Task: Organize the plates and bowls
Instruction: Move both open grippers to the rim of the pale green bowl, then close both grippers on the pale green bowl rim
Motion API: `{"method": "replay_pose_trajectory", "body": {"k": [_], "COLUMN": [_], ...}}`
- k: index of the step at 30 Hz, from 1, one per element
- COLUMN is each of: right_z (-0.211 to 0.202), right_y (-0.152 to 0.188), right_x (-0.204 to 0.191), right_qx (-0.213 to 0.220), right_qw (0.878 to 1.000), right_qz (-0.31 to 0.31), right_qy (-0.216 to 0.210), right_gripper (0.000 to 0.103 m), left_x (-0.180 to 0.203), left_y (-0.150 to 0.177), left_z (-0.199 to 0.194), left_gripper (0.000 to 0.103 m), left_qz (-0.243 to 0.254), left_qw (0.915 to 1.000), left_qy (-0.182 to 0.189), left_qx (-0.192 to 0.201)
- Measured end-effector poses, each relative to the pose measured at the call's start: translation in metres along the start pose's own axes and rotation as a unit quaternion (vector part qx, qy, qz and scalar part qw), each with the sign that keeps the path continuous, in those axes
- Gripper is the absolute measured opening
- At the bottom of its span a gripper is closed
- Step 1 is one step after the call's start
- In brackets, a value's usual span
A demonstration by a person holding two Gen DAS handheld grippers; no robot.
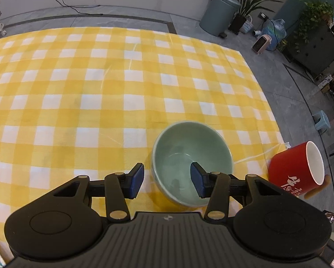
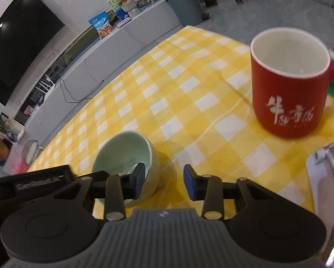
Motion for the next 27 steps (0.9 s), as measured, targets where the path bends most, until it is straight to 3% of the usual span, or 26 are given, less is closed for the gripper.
{"method": "replay_pose_trajectory", "body": {"k": [3, 13, 20, 27], "right_z": [0.001, 0.002, 0.0, -0.011], "right_y": [0.0, 0.001, 0.002, 0.002], "right_x": [0.001, -0.002, -0.004, -0.009], "right_qx": [-0.003, -0.01, -0.01, -0.012], "right_qw": [1.0, 0.999, 1.0, 0.999], "right_qz": [0.006, 0.004, -0.007, -0.012], "right_qy": [-0.01, -0.032, -0.028, -0.036], "right_gripper": [0.03, 0.013, 0.008, 0.007], "left_x": [-0.003, -0.009, -0.007, -0.015], "left_y": [-0.001, -0.004, -0.003, -0.001], "left_z": [0.006, 0.014, 0.014, 0.003], "left_gripper": [0.048, 0.01, 0.01, 0.01], "left_qz": [-0.009, -0.018, -0.002, -0.03], "left_qw": [0.9999, 0.9996, 0.9997, 0.9992], "left_qy": [-0.008, -0.022, -0.024, -0.022], "left_qx": [-0.004, -0.007, -0.009, -0.012]}}
Point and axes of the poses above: each gripper's, at about its wrist camera, not at the fingertips, and z roughly the way its jaws point, x to its right, y to its underside, the point moved 4 cm from there along z, roughly the way its jaws point, and after that the axes turned 14 degrees about y, right-handed, at the moved point
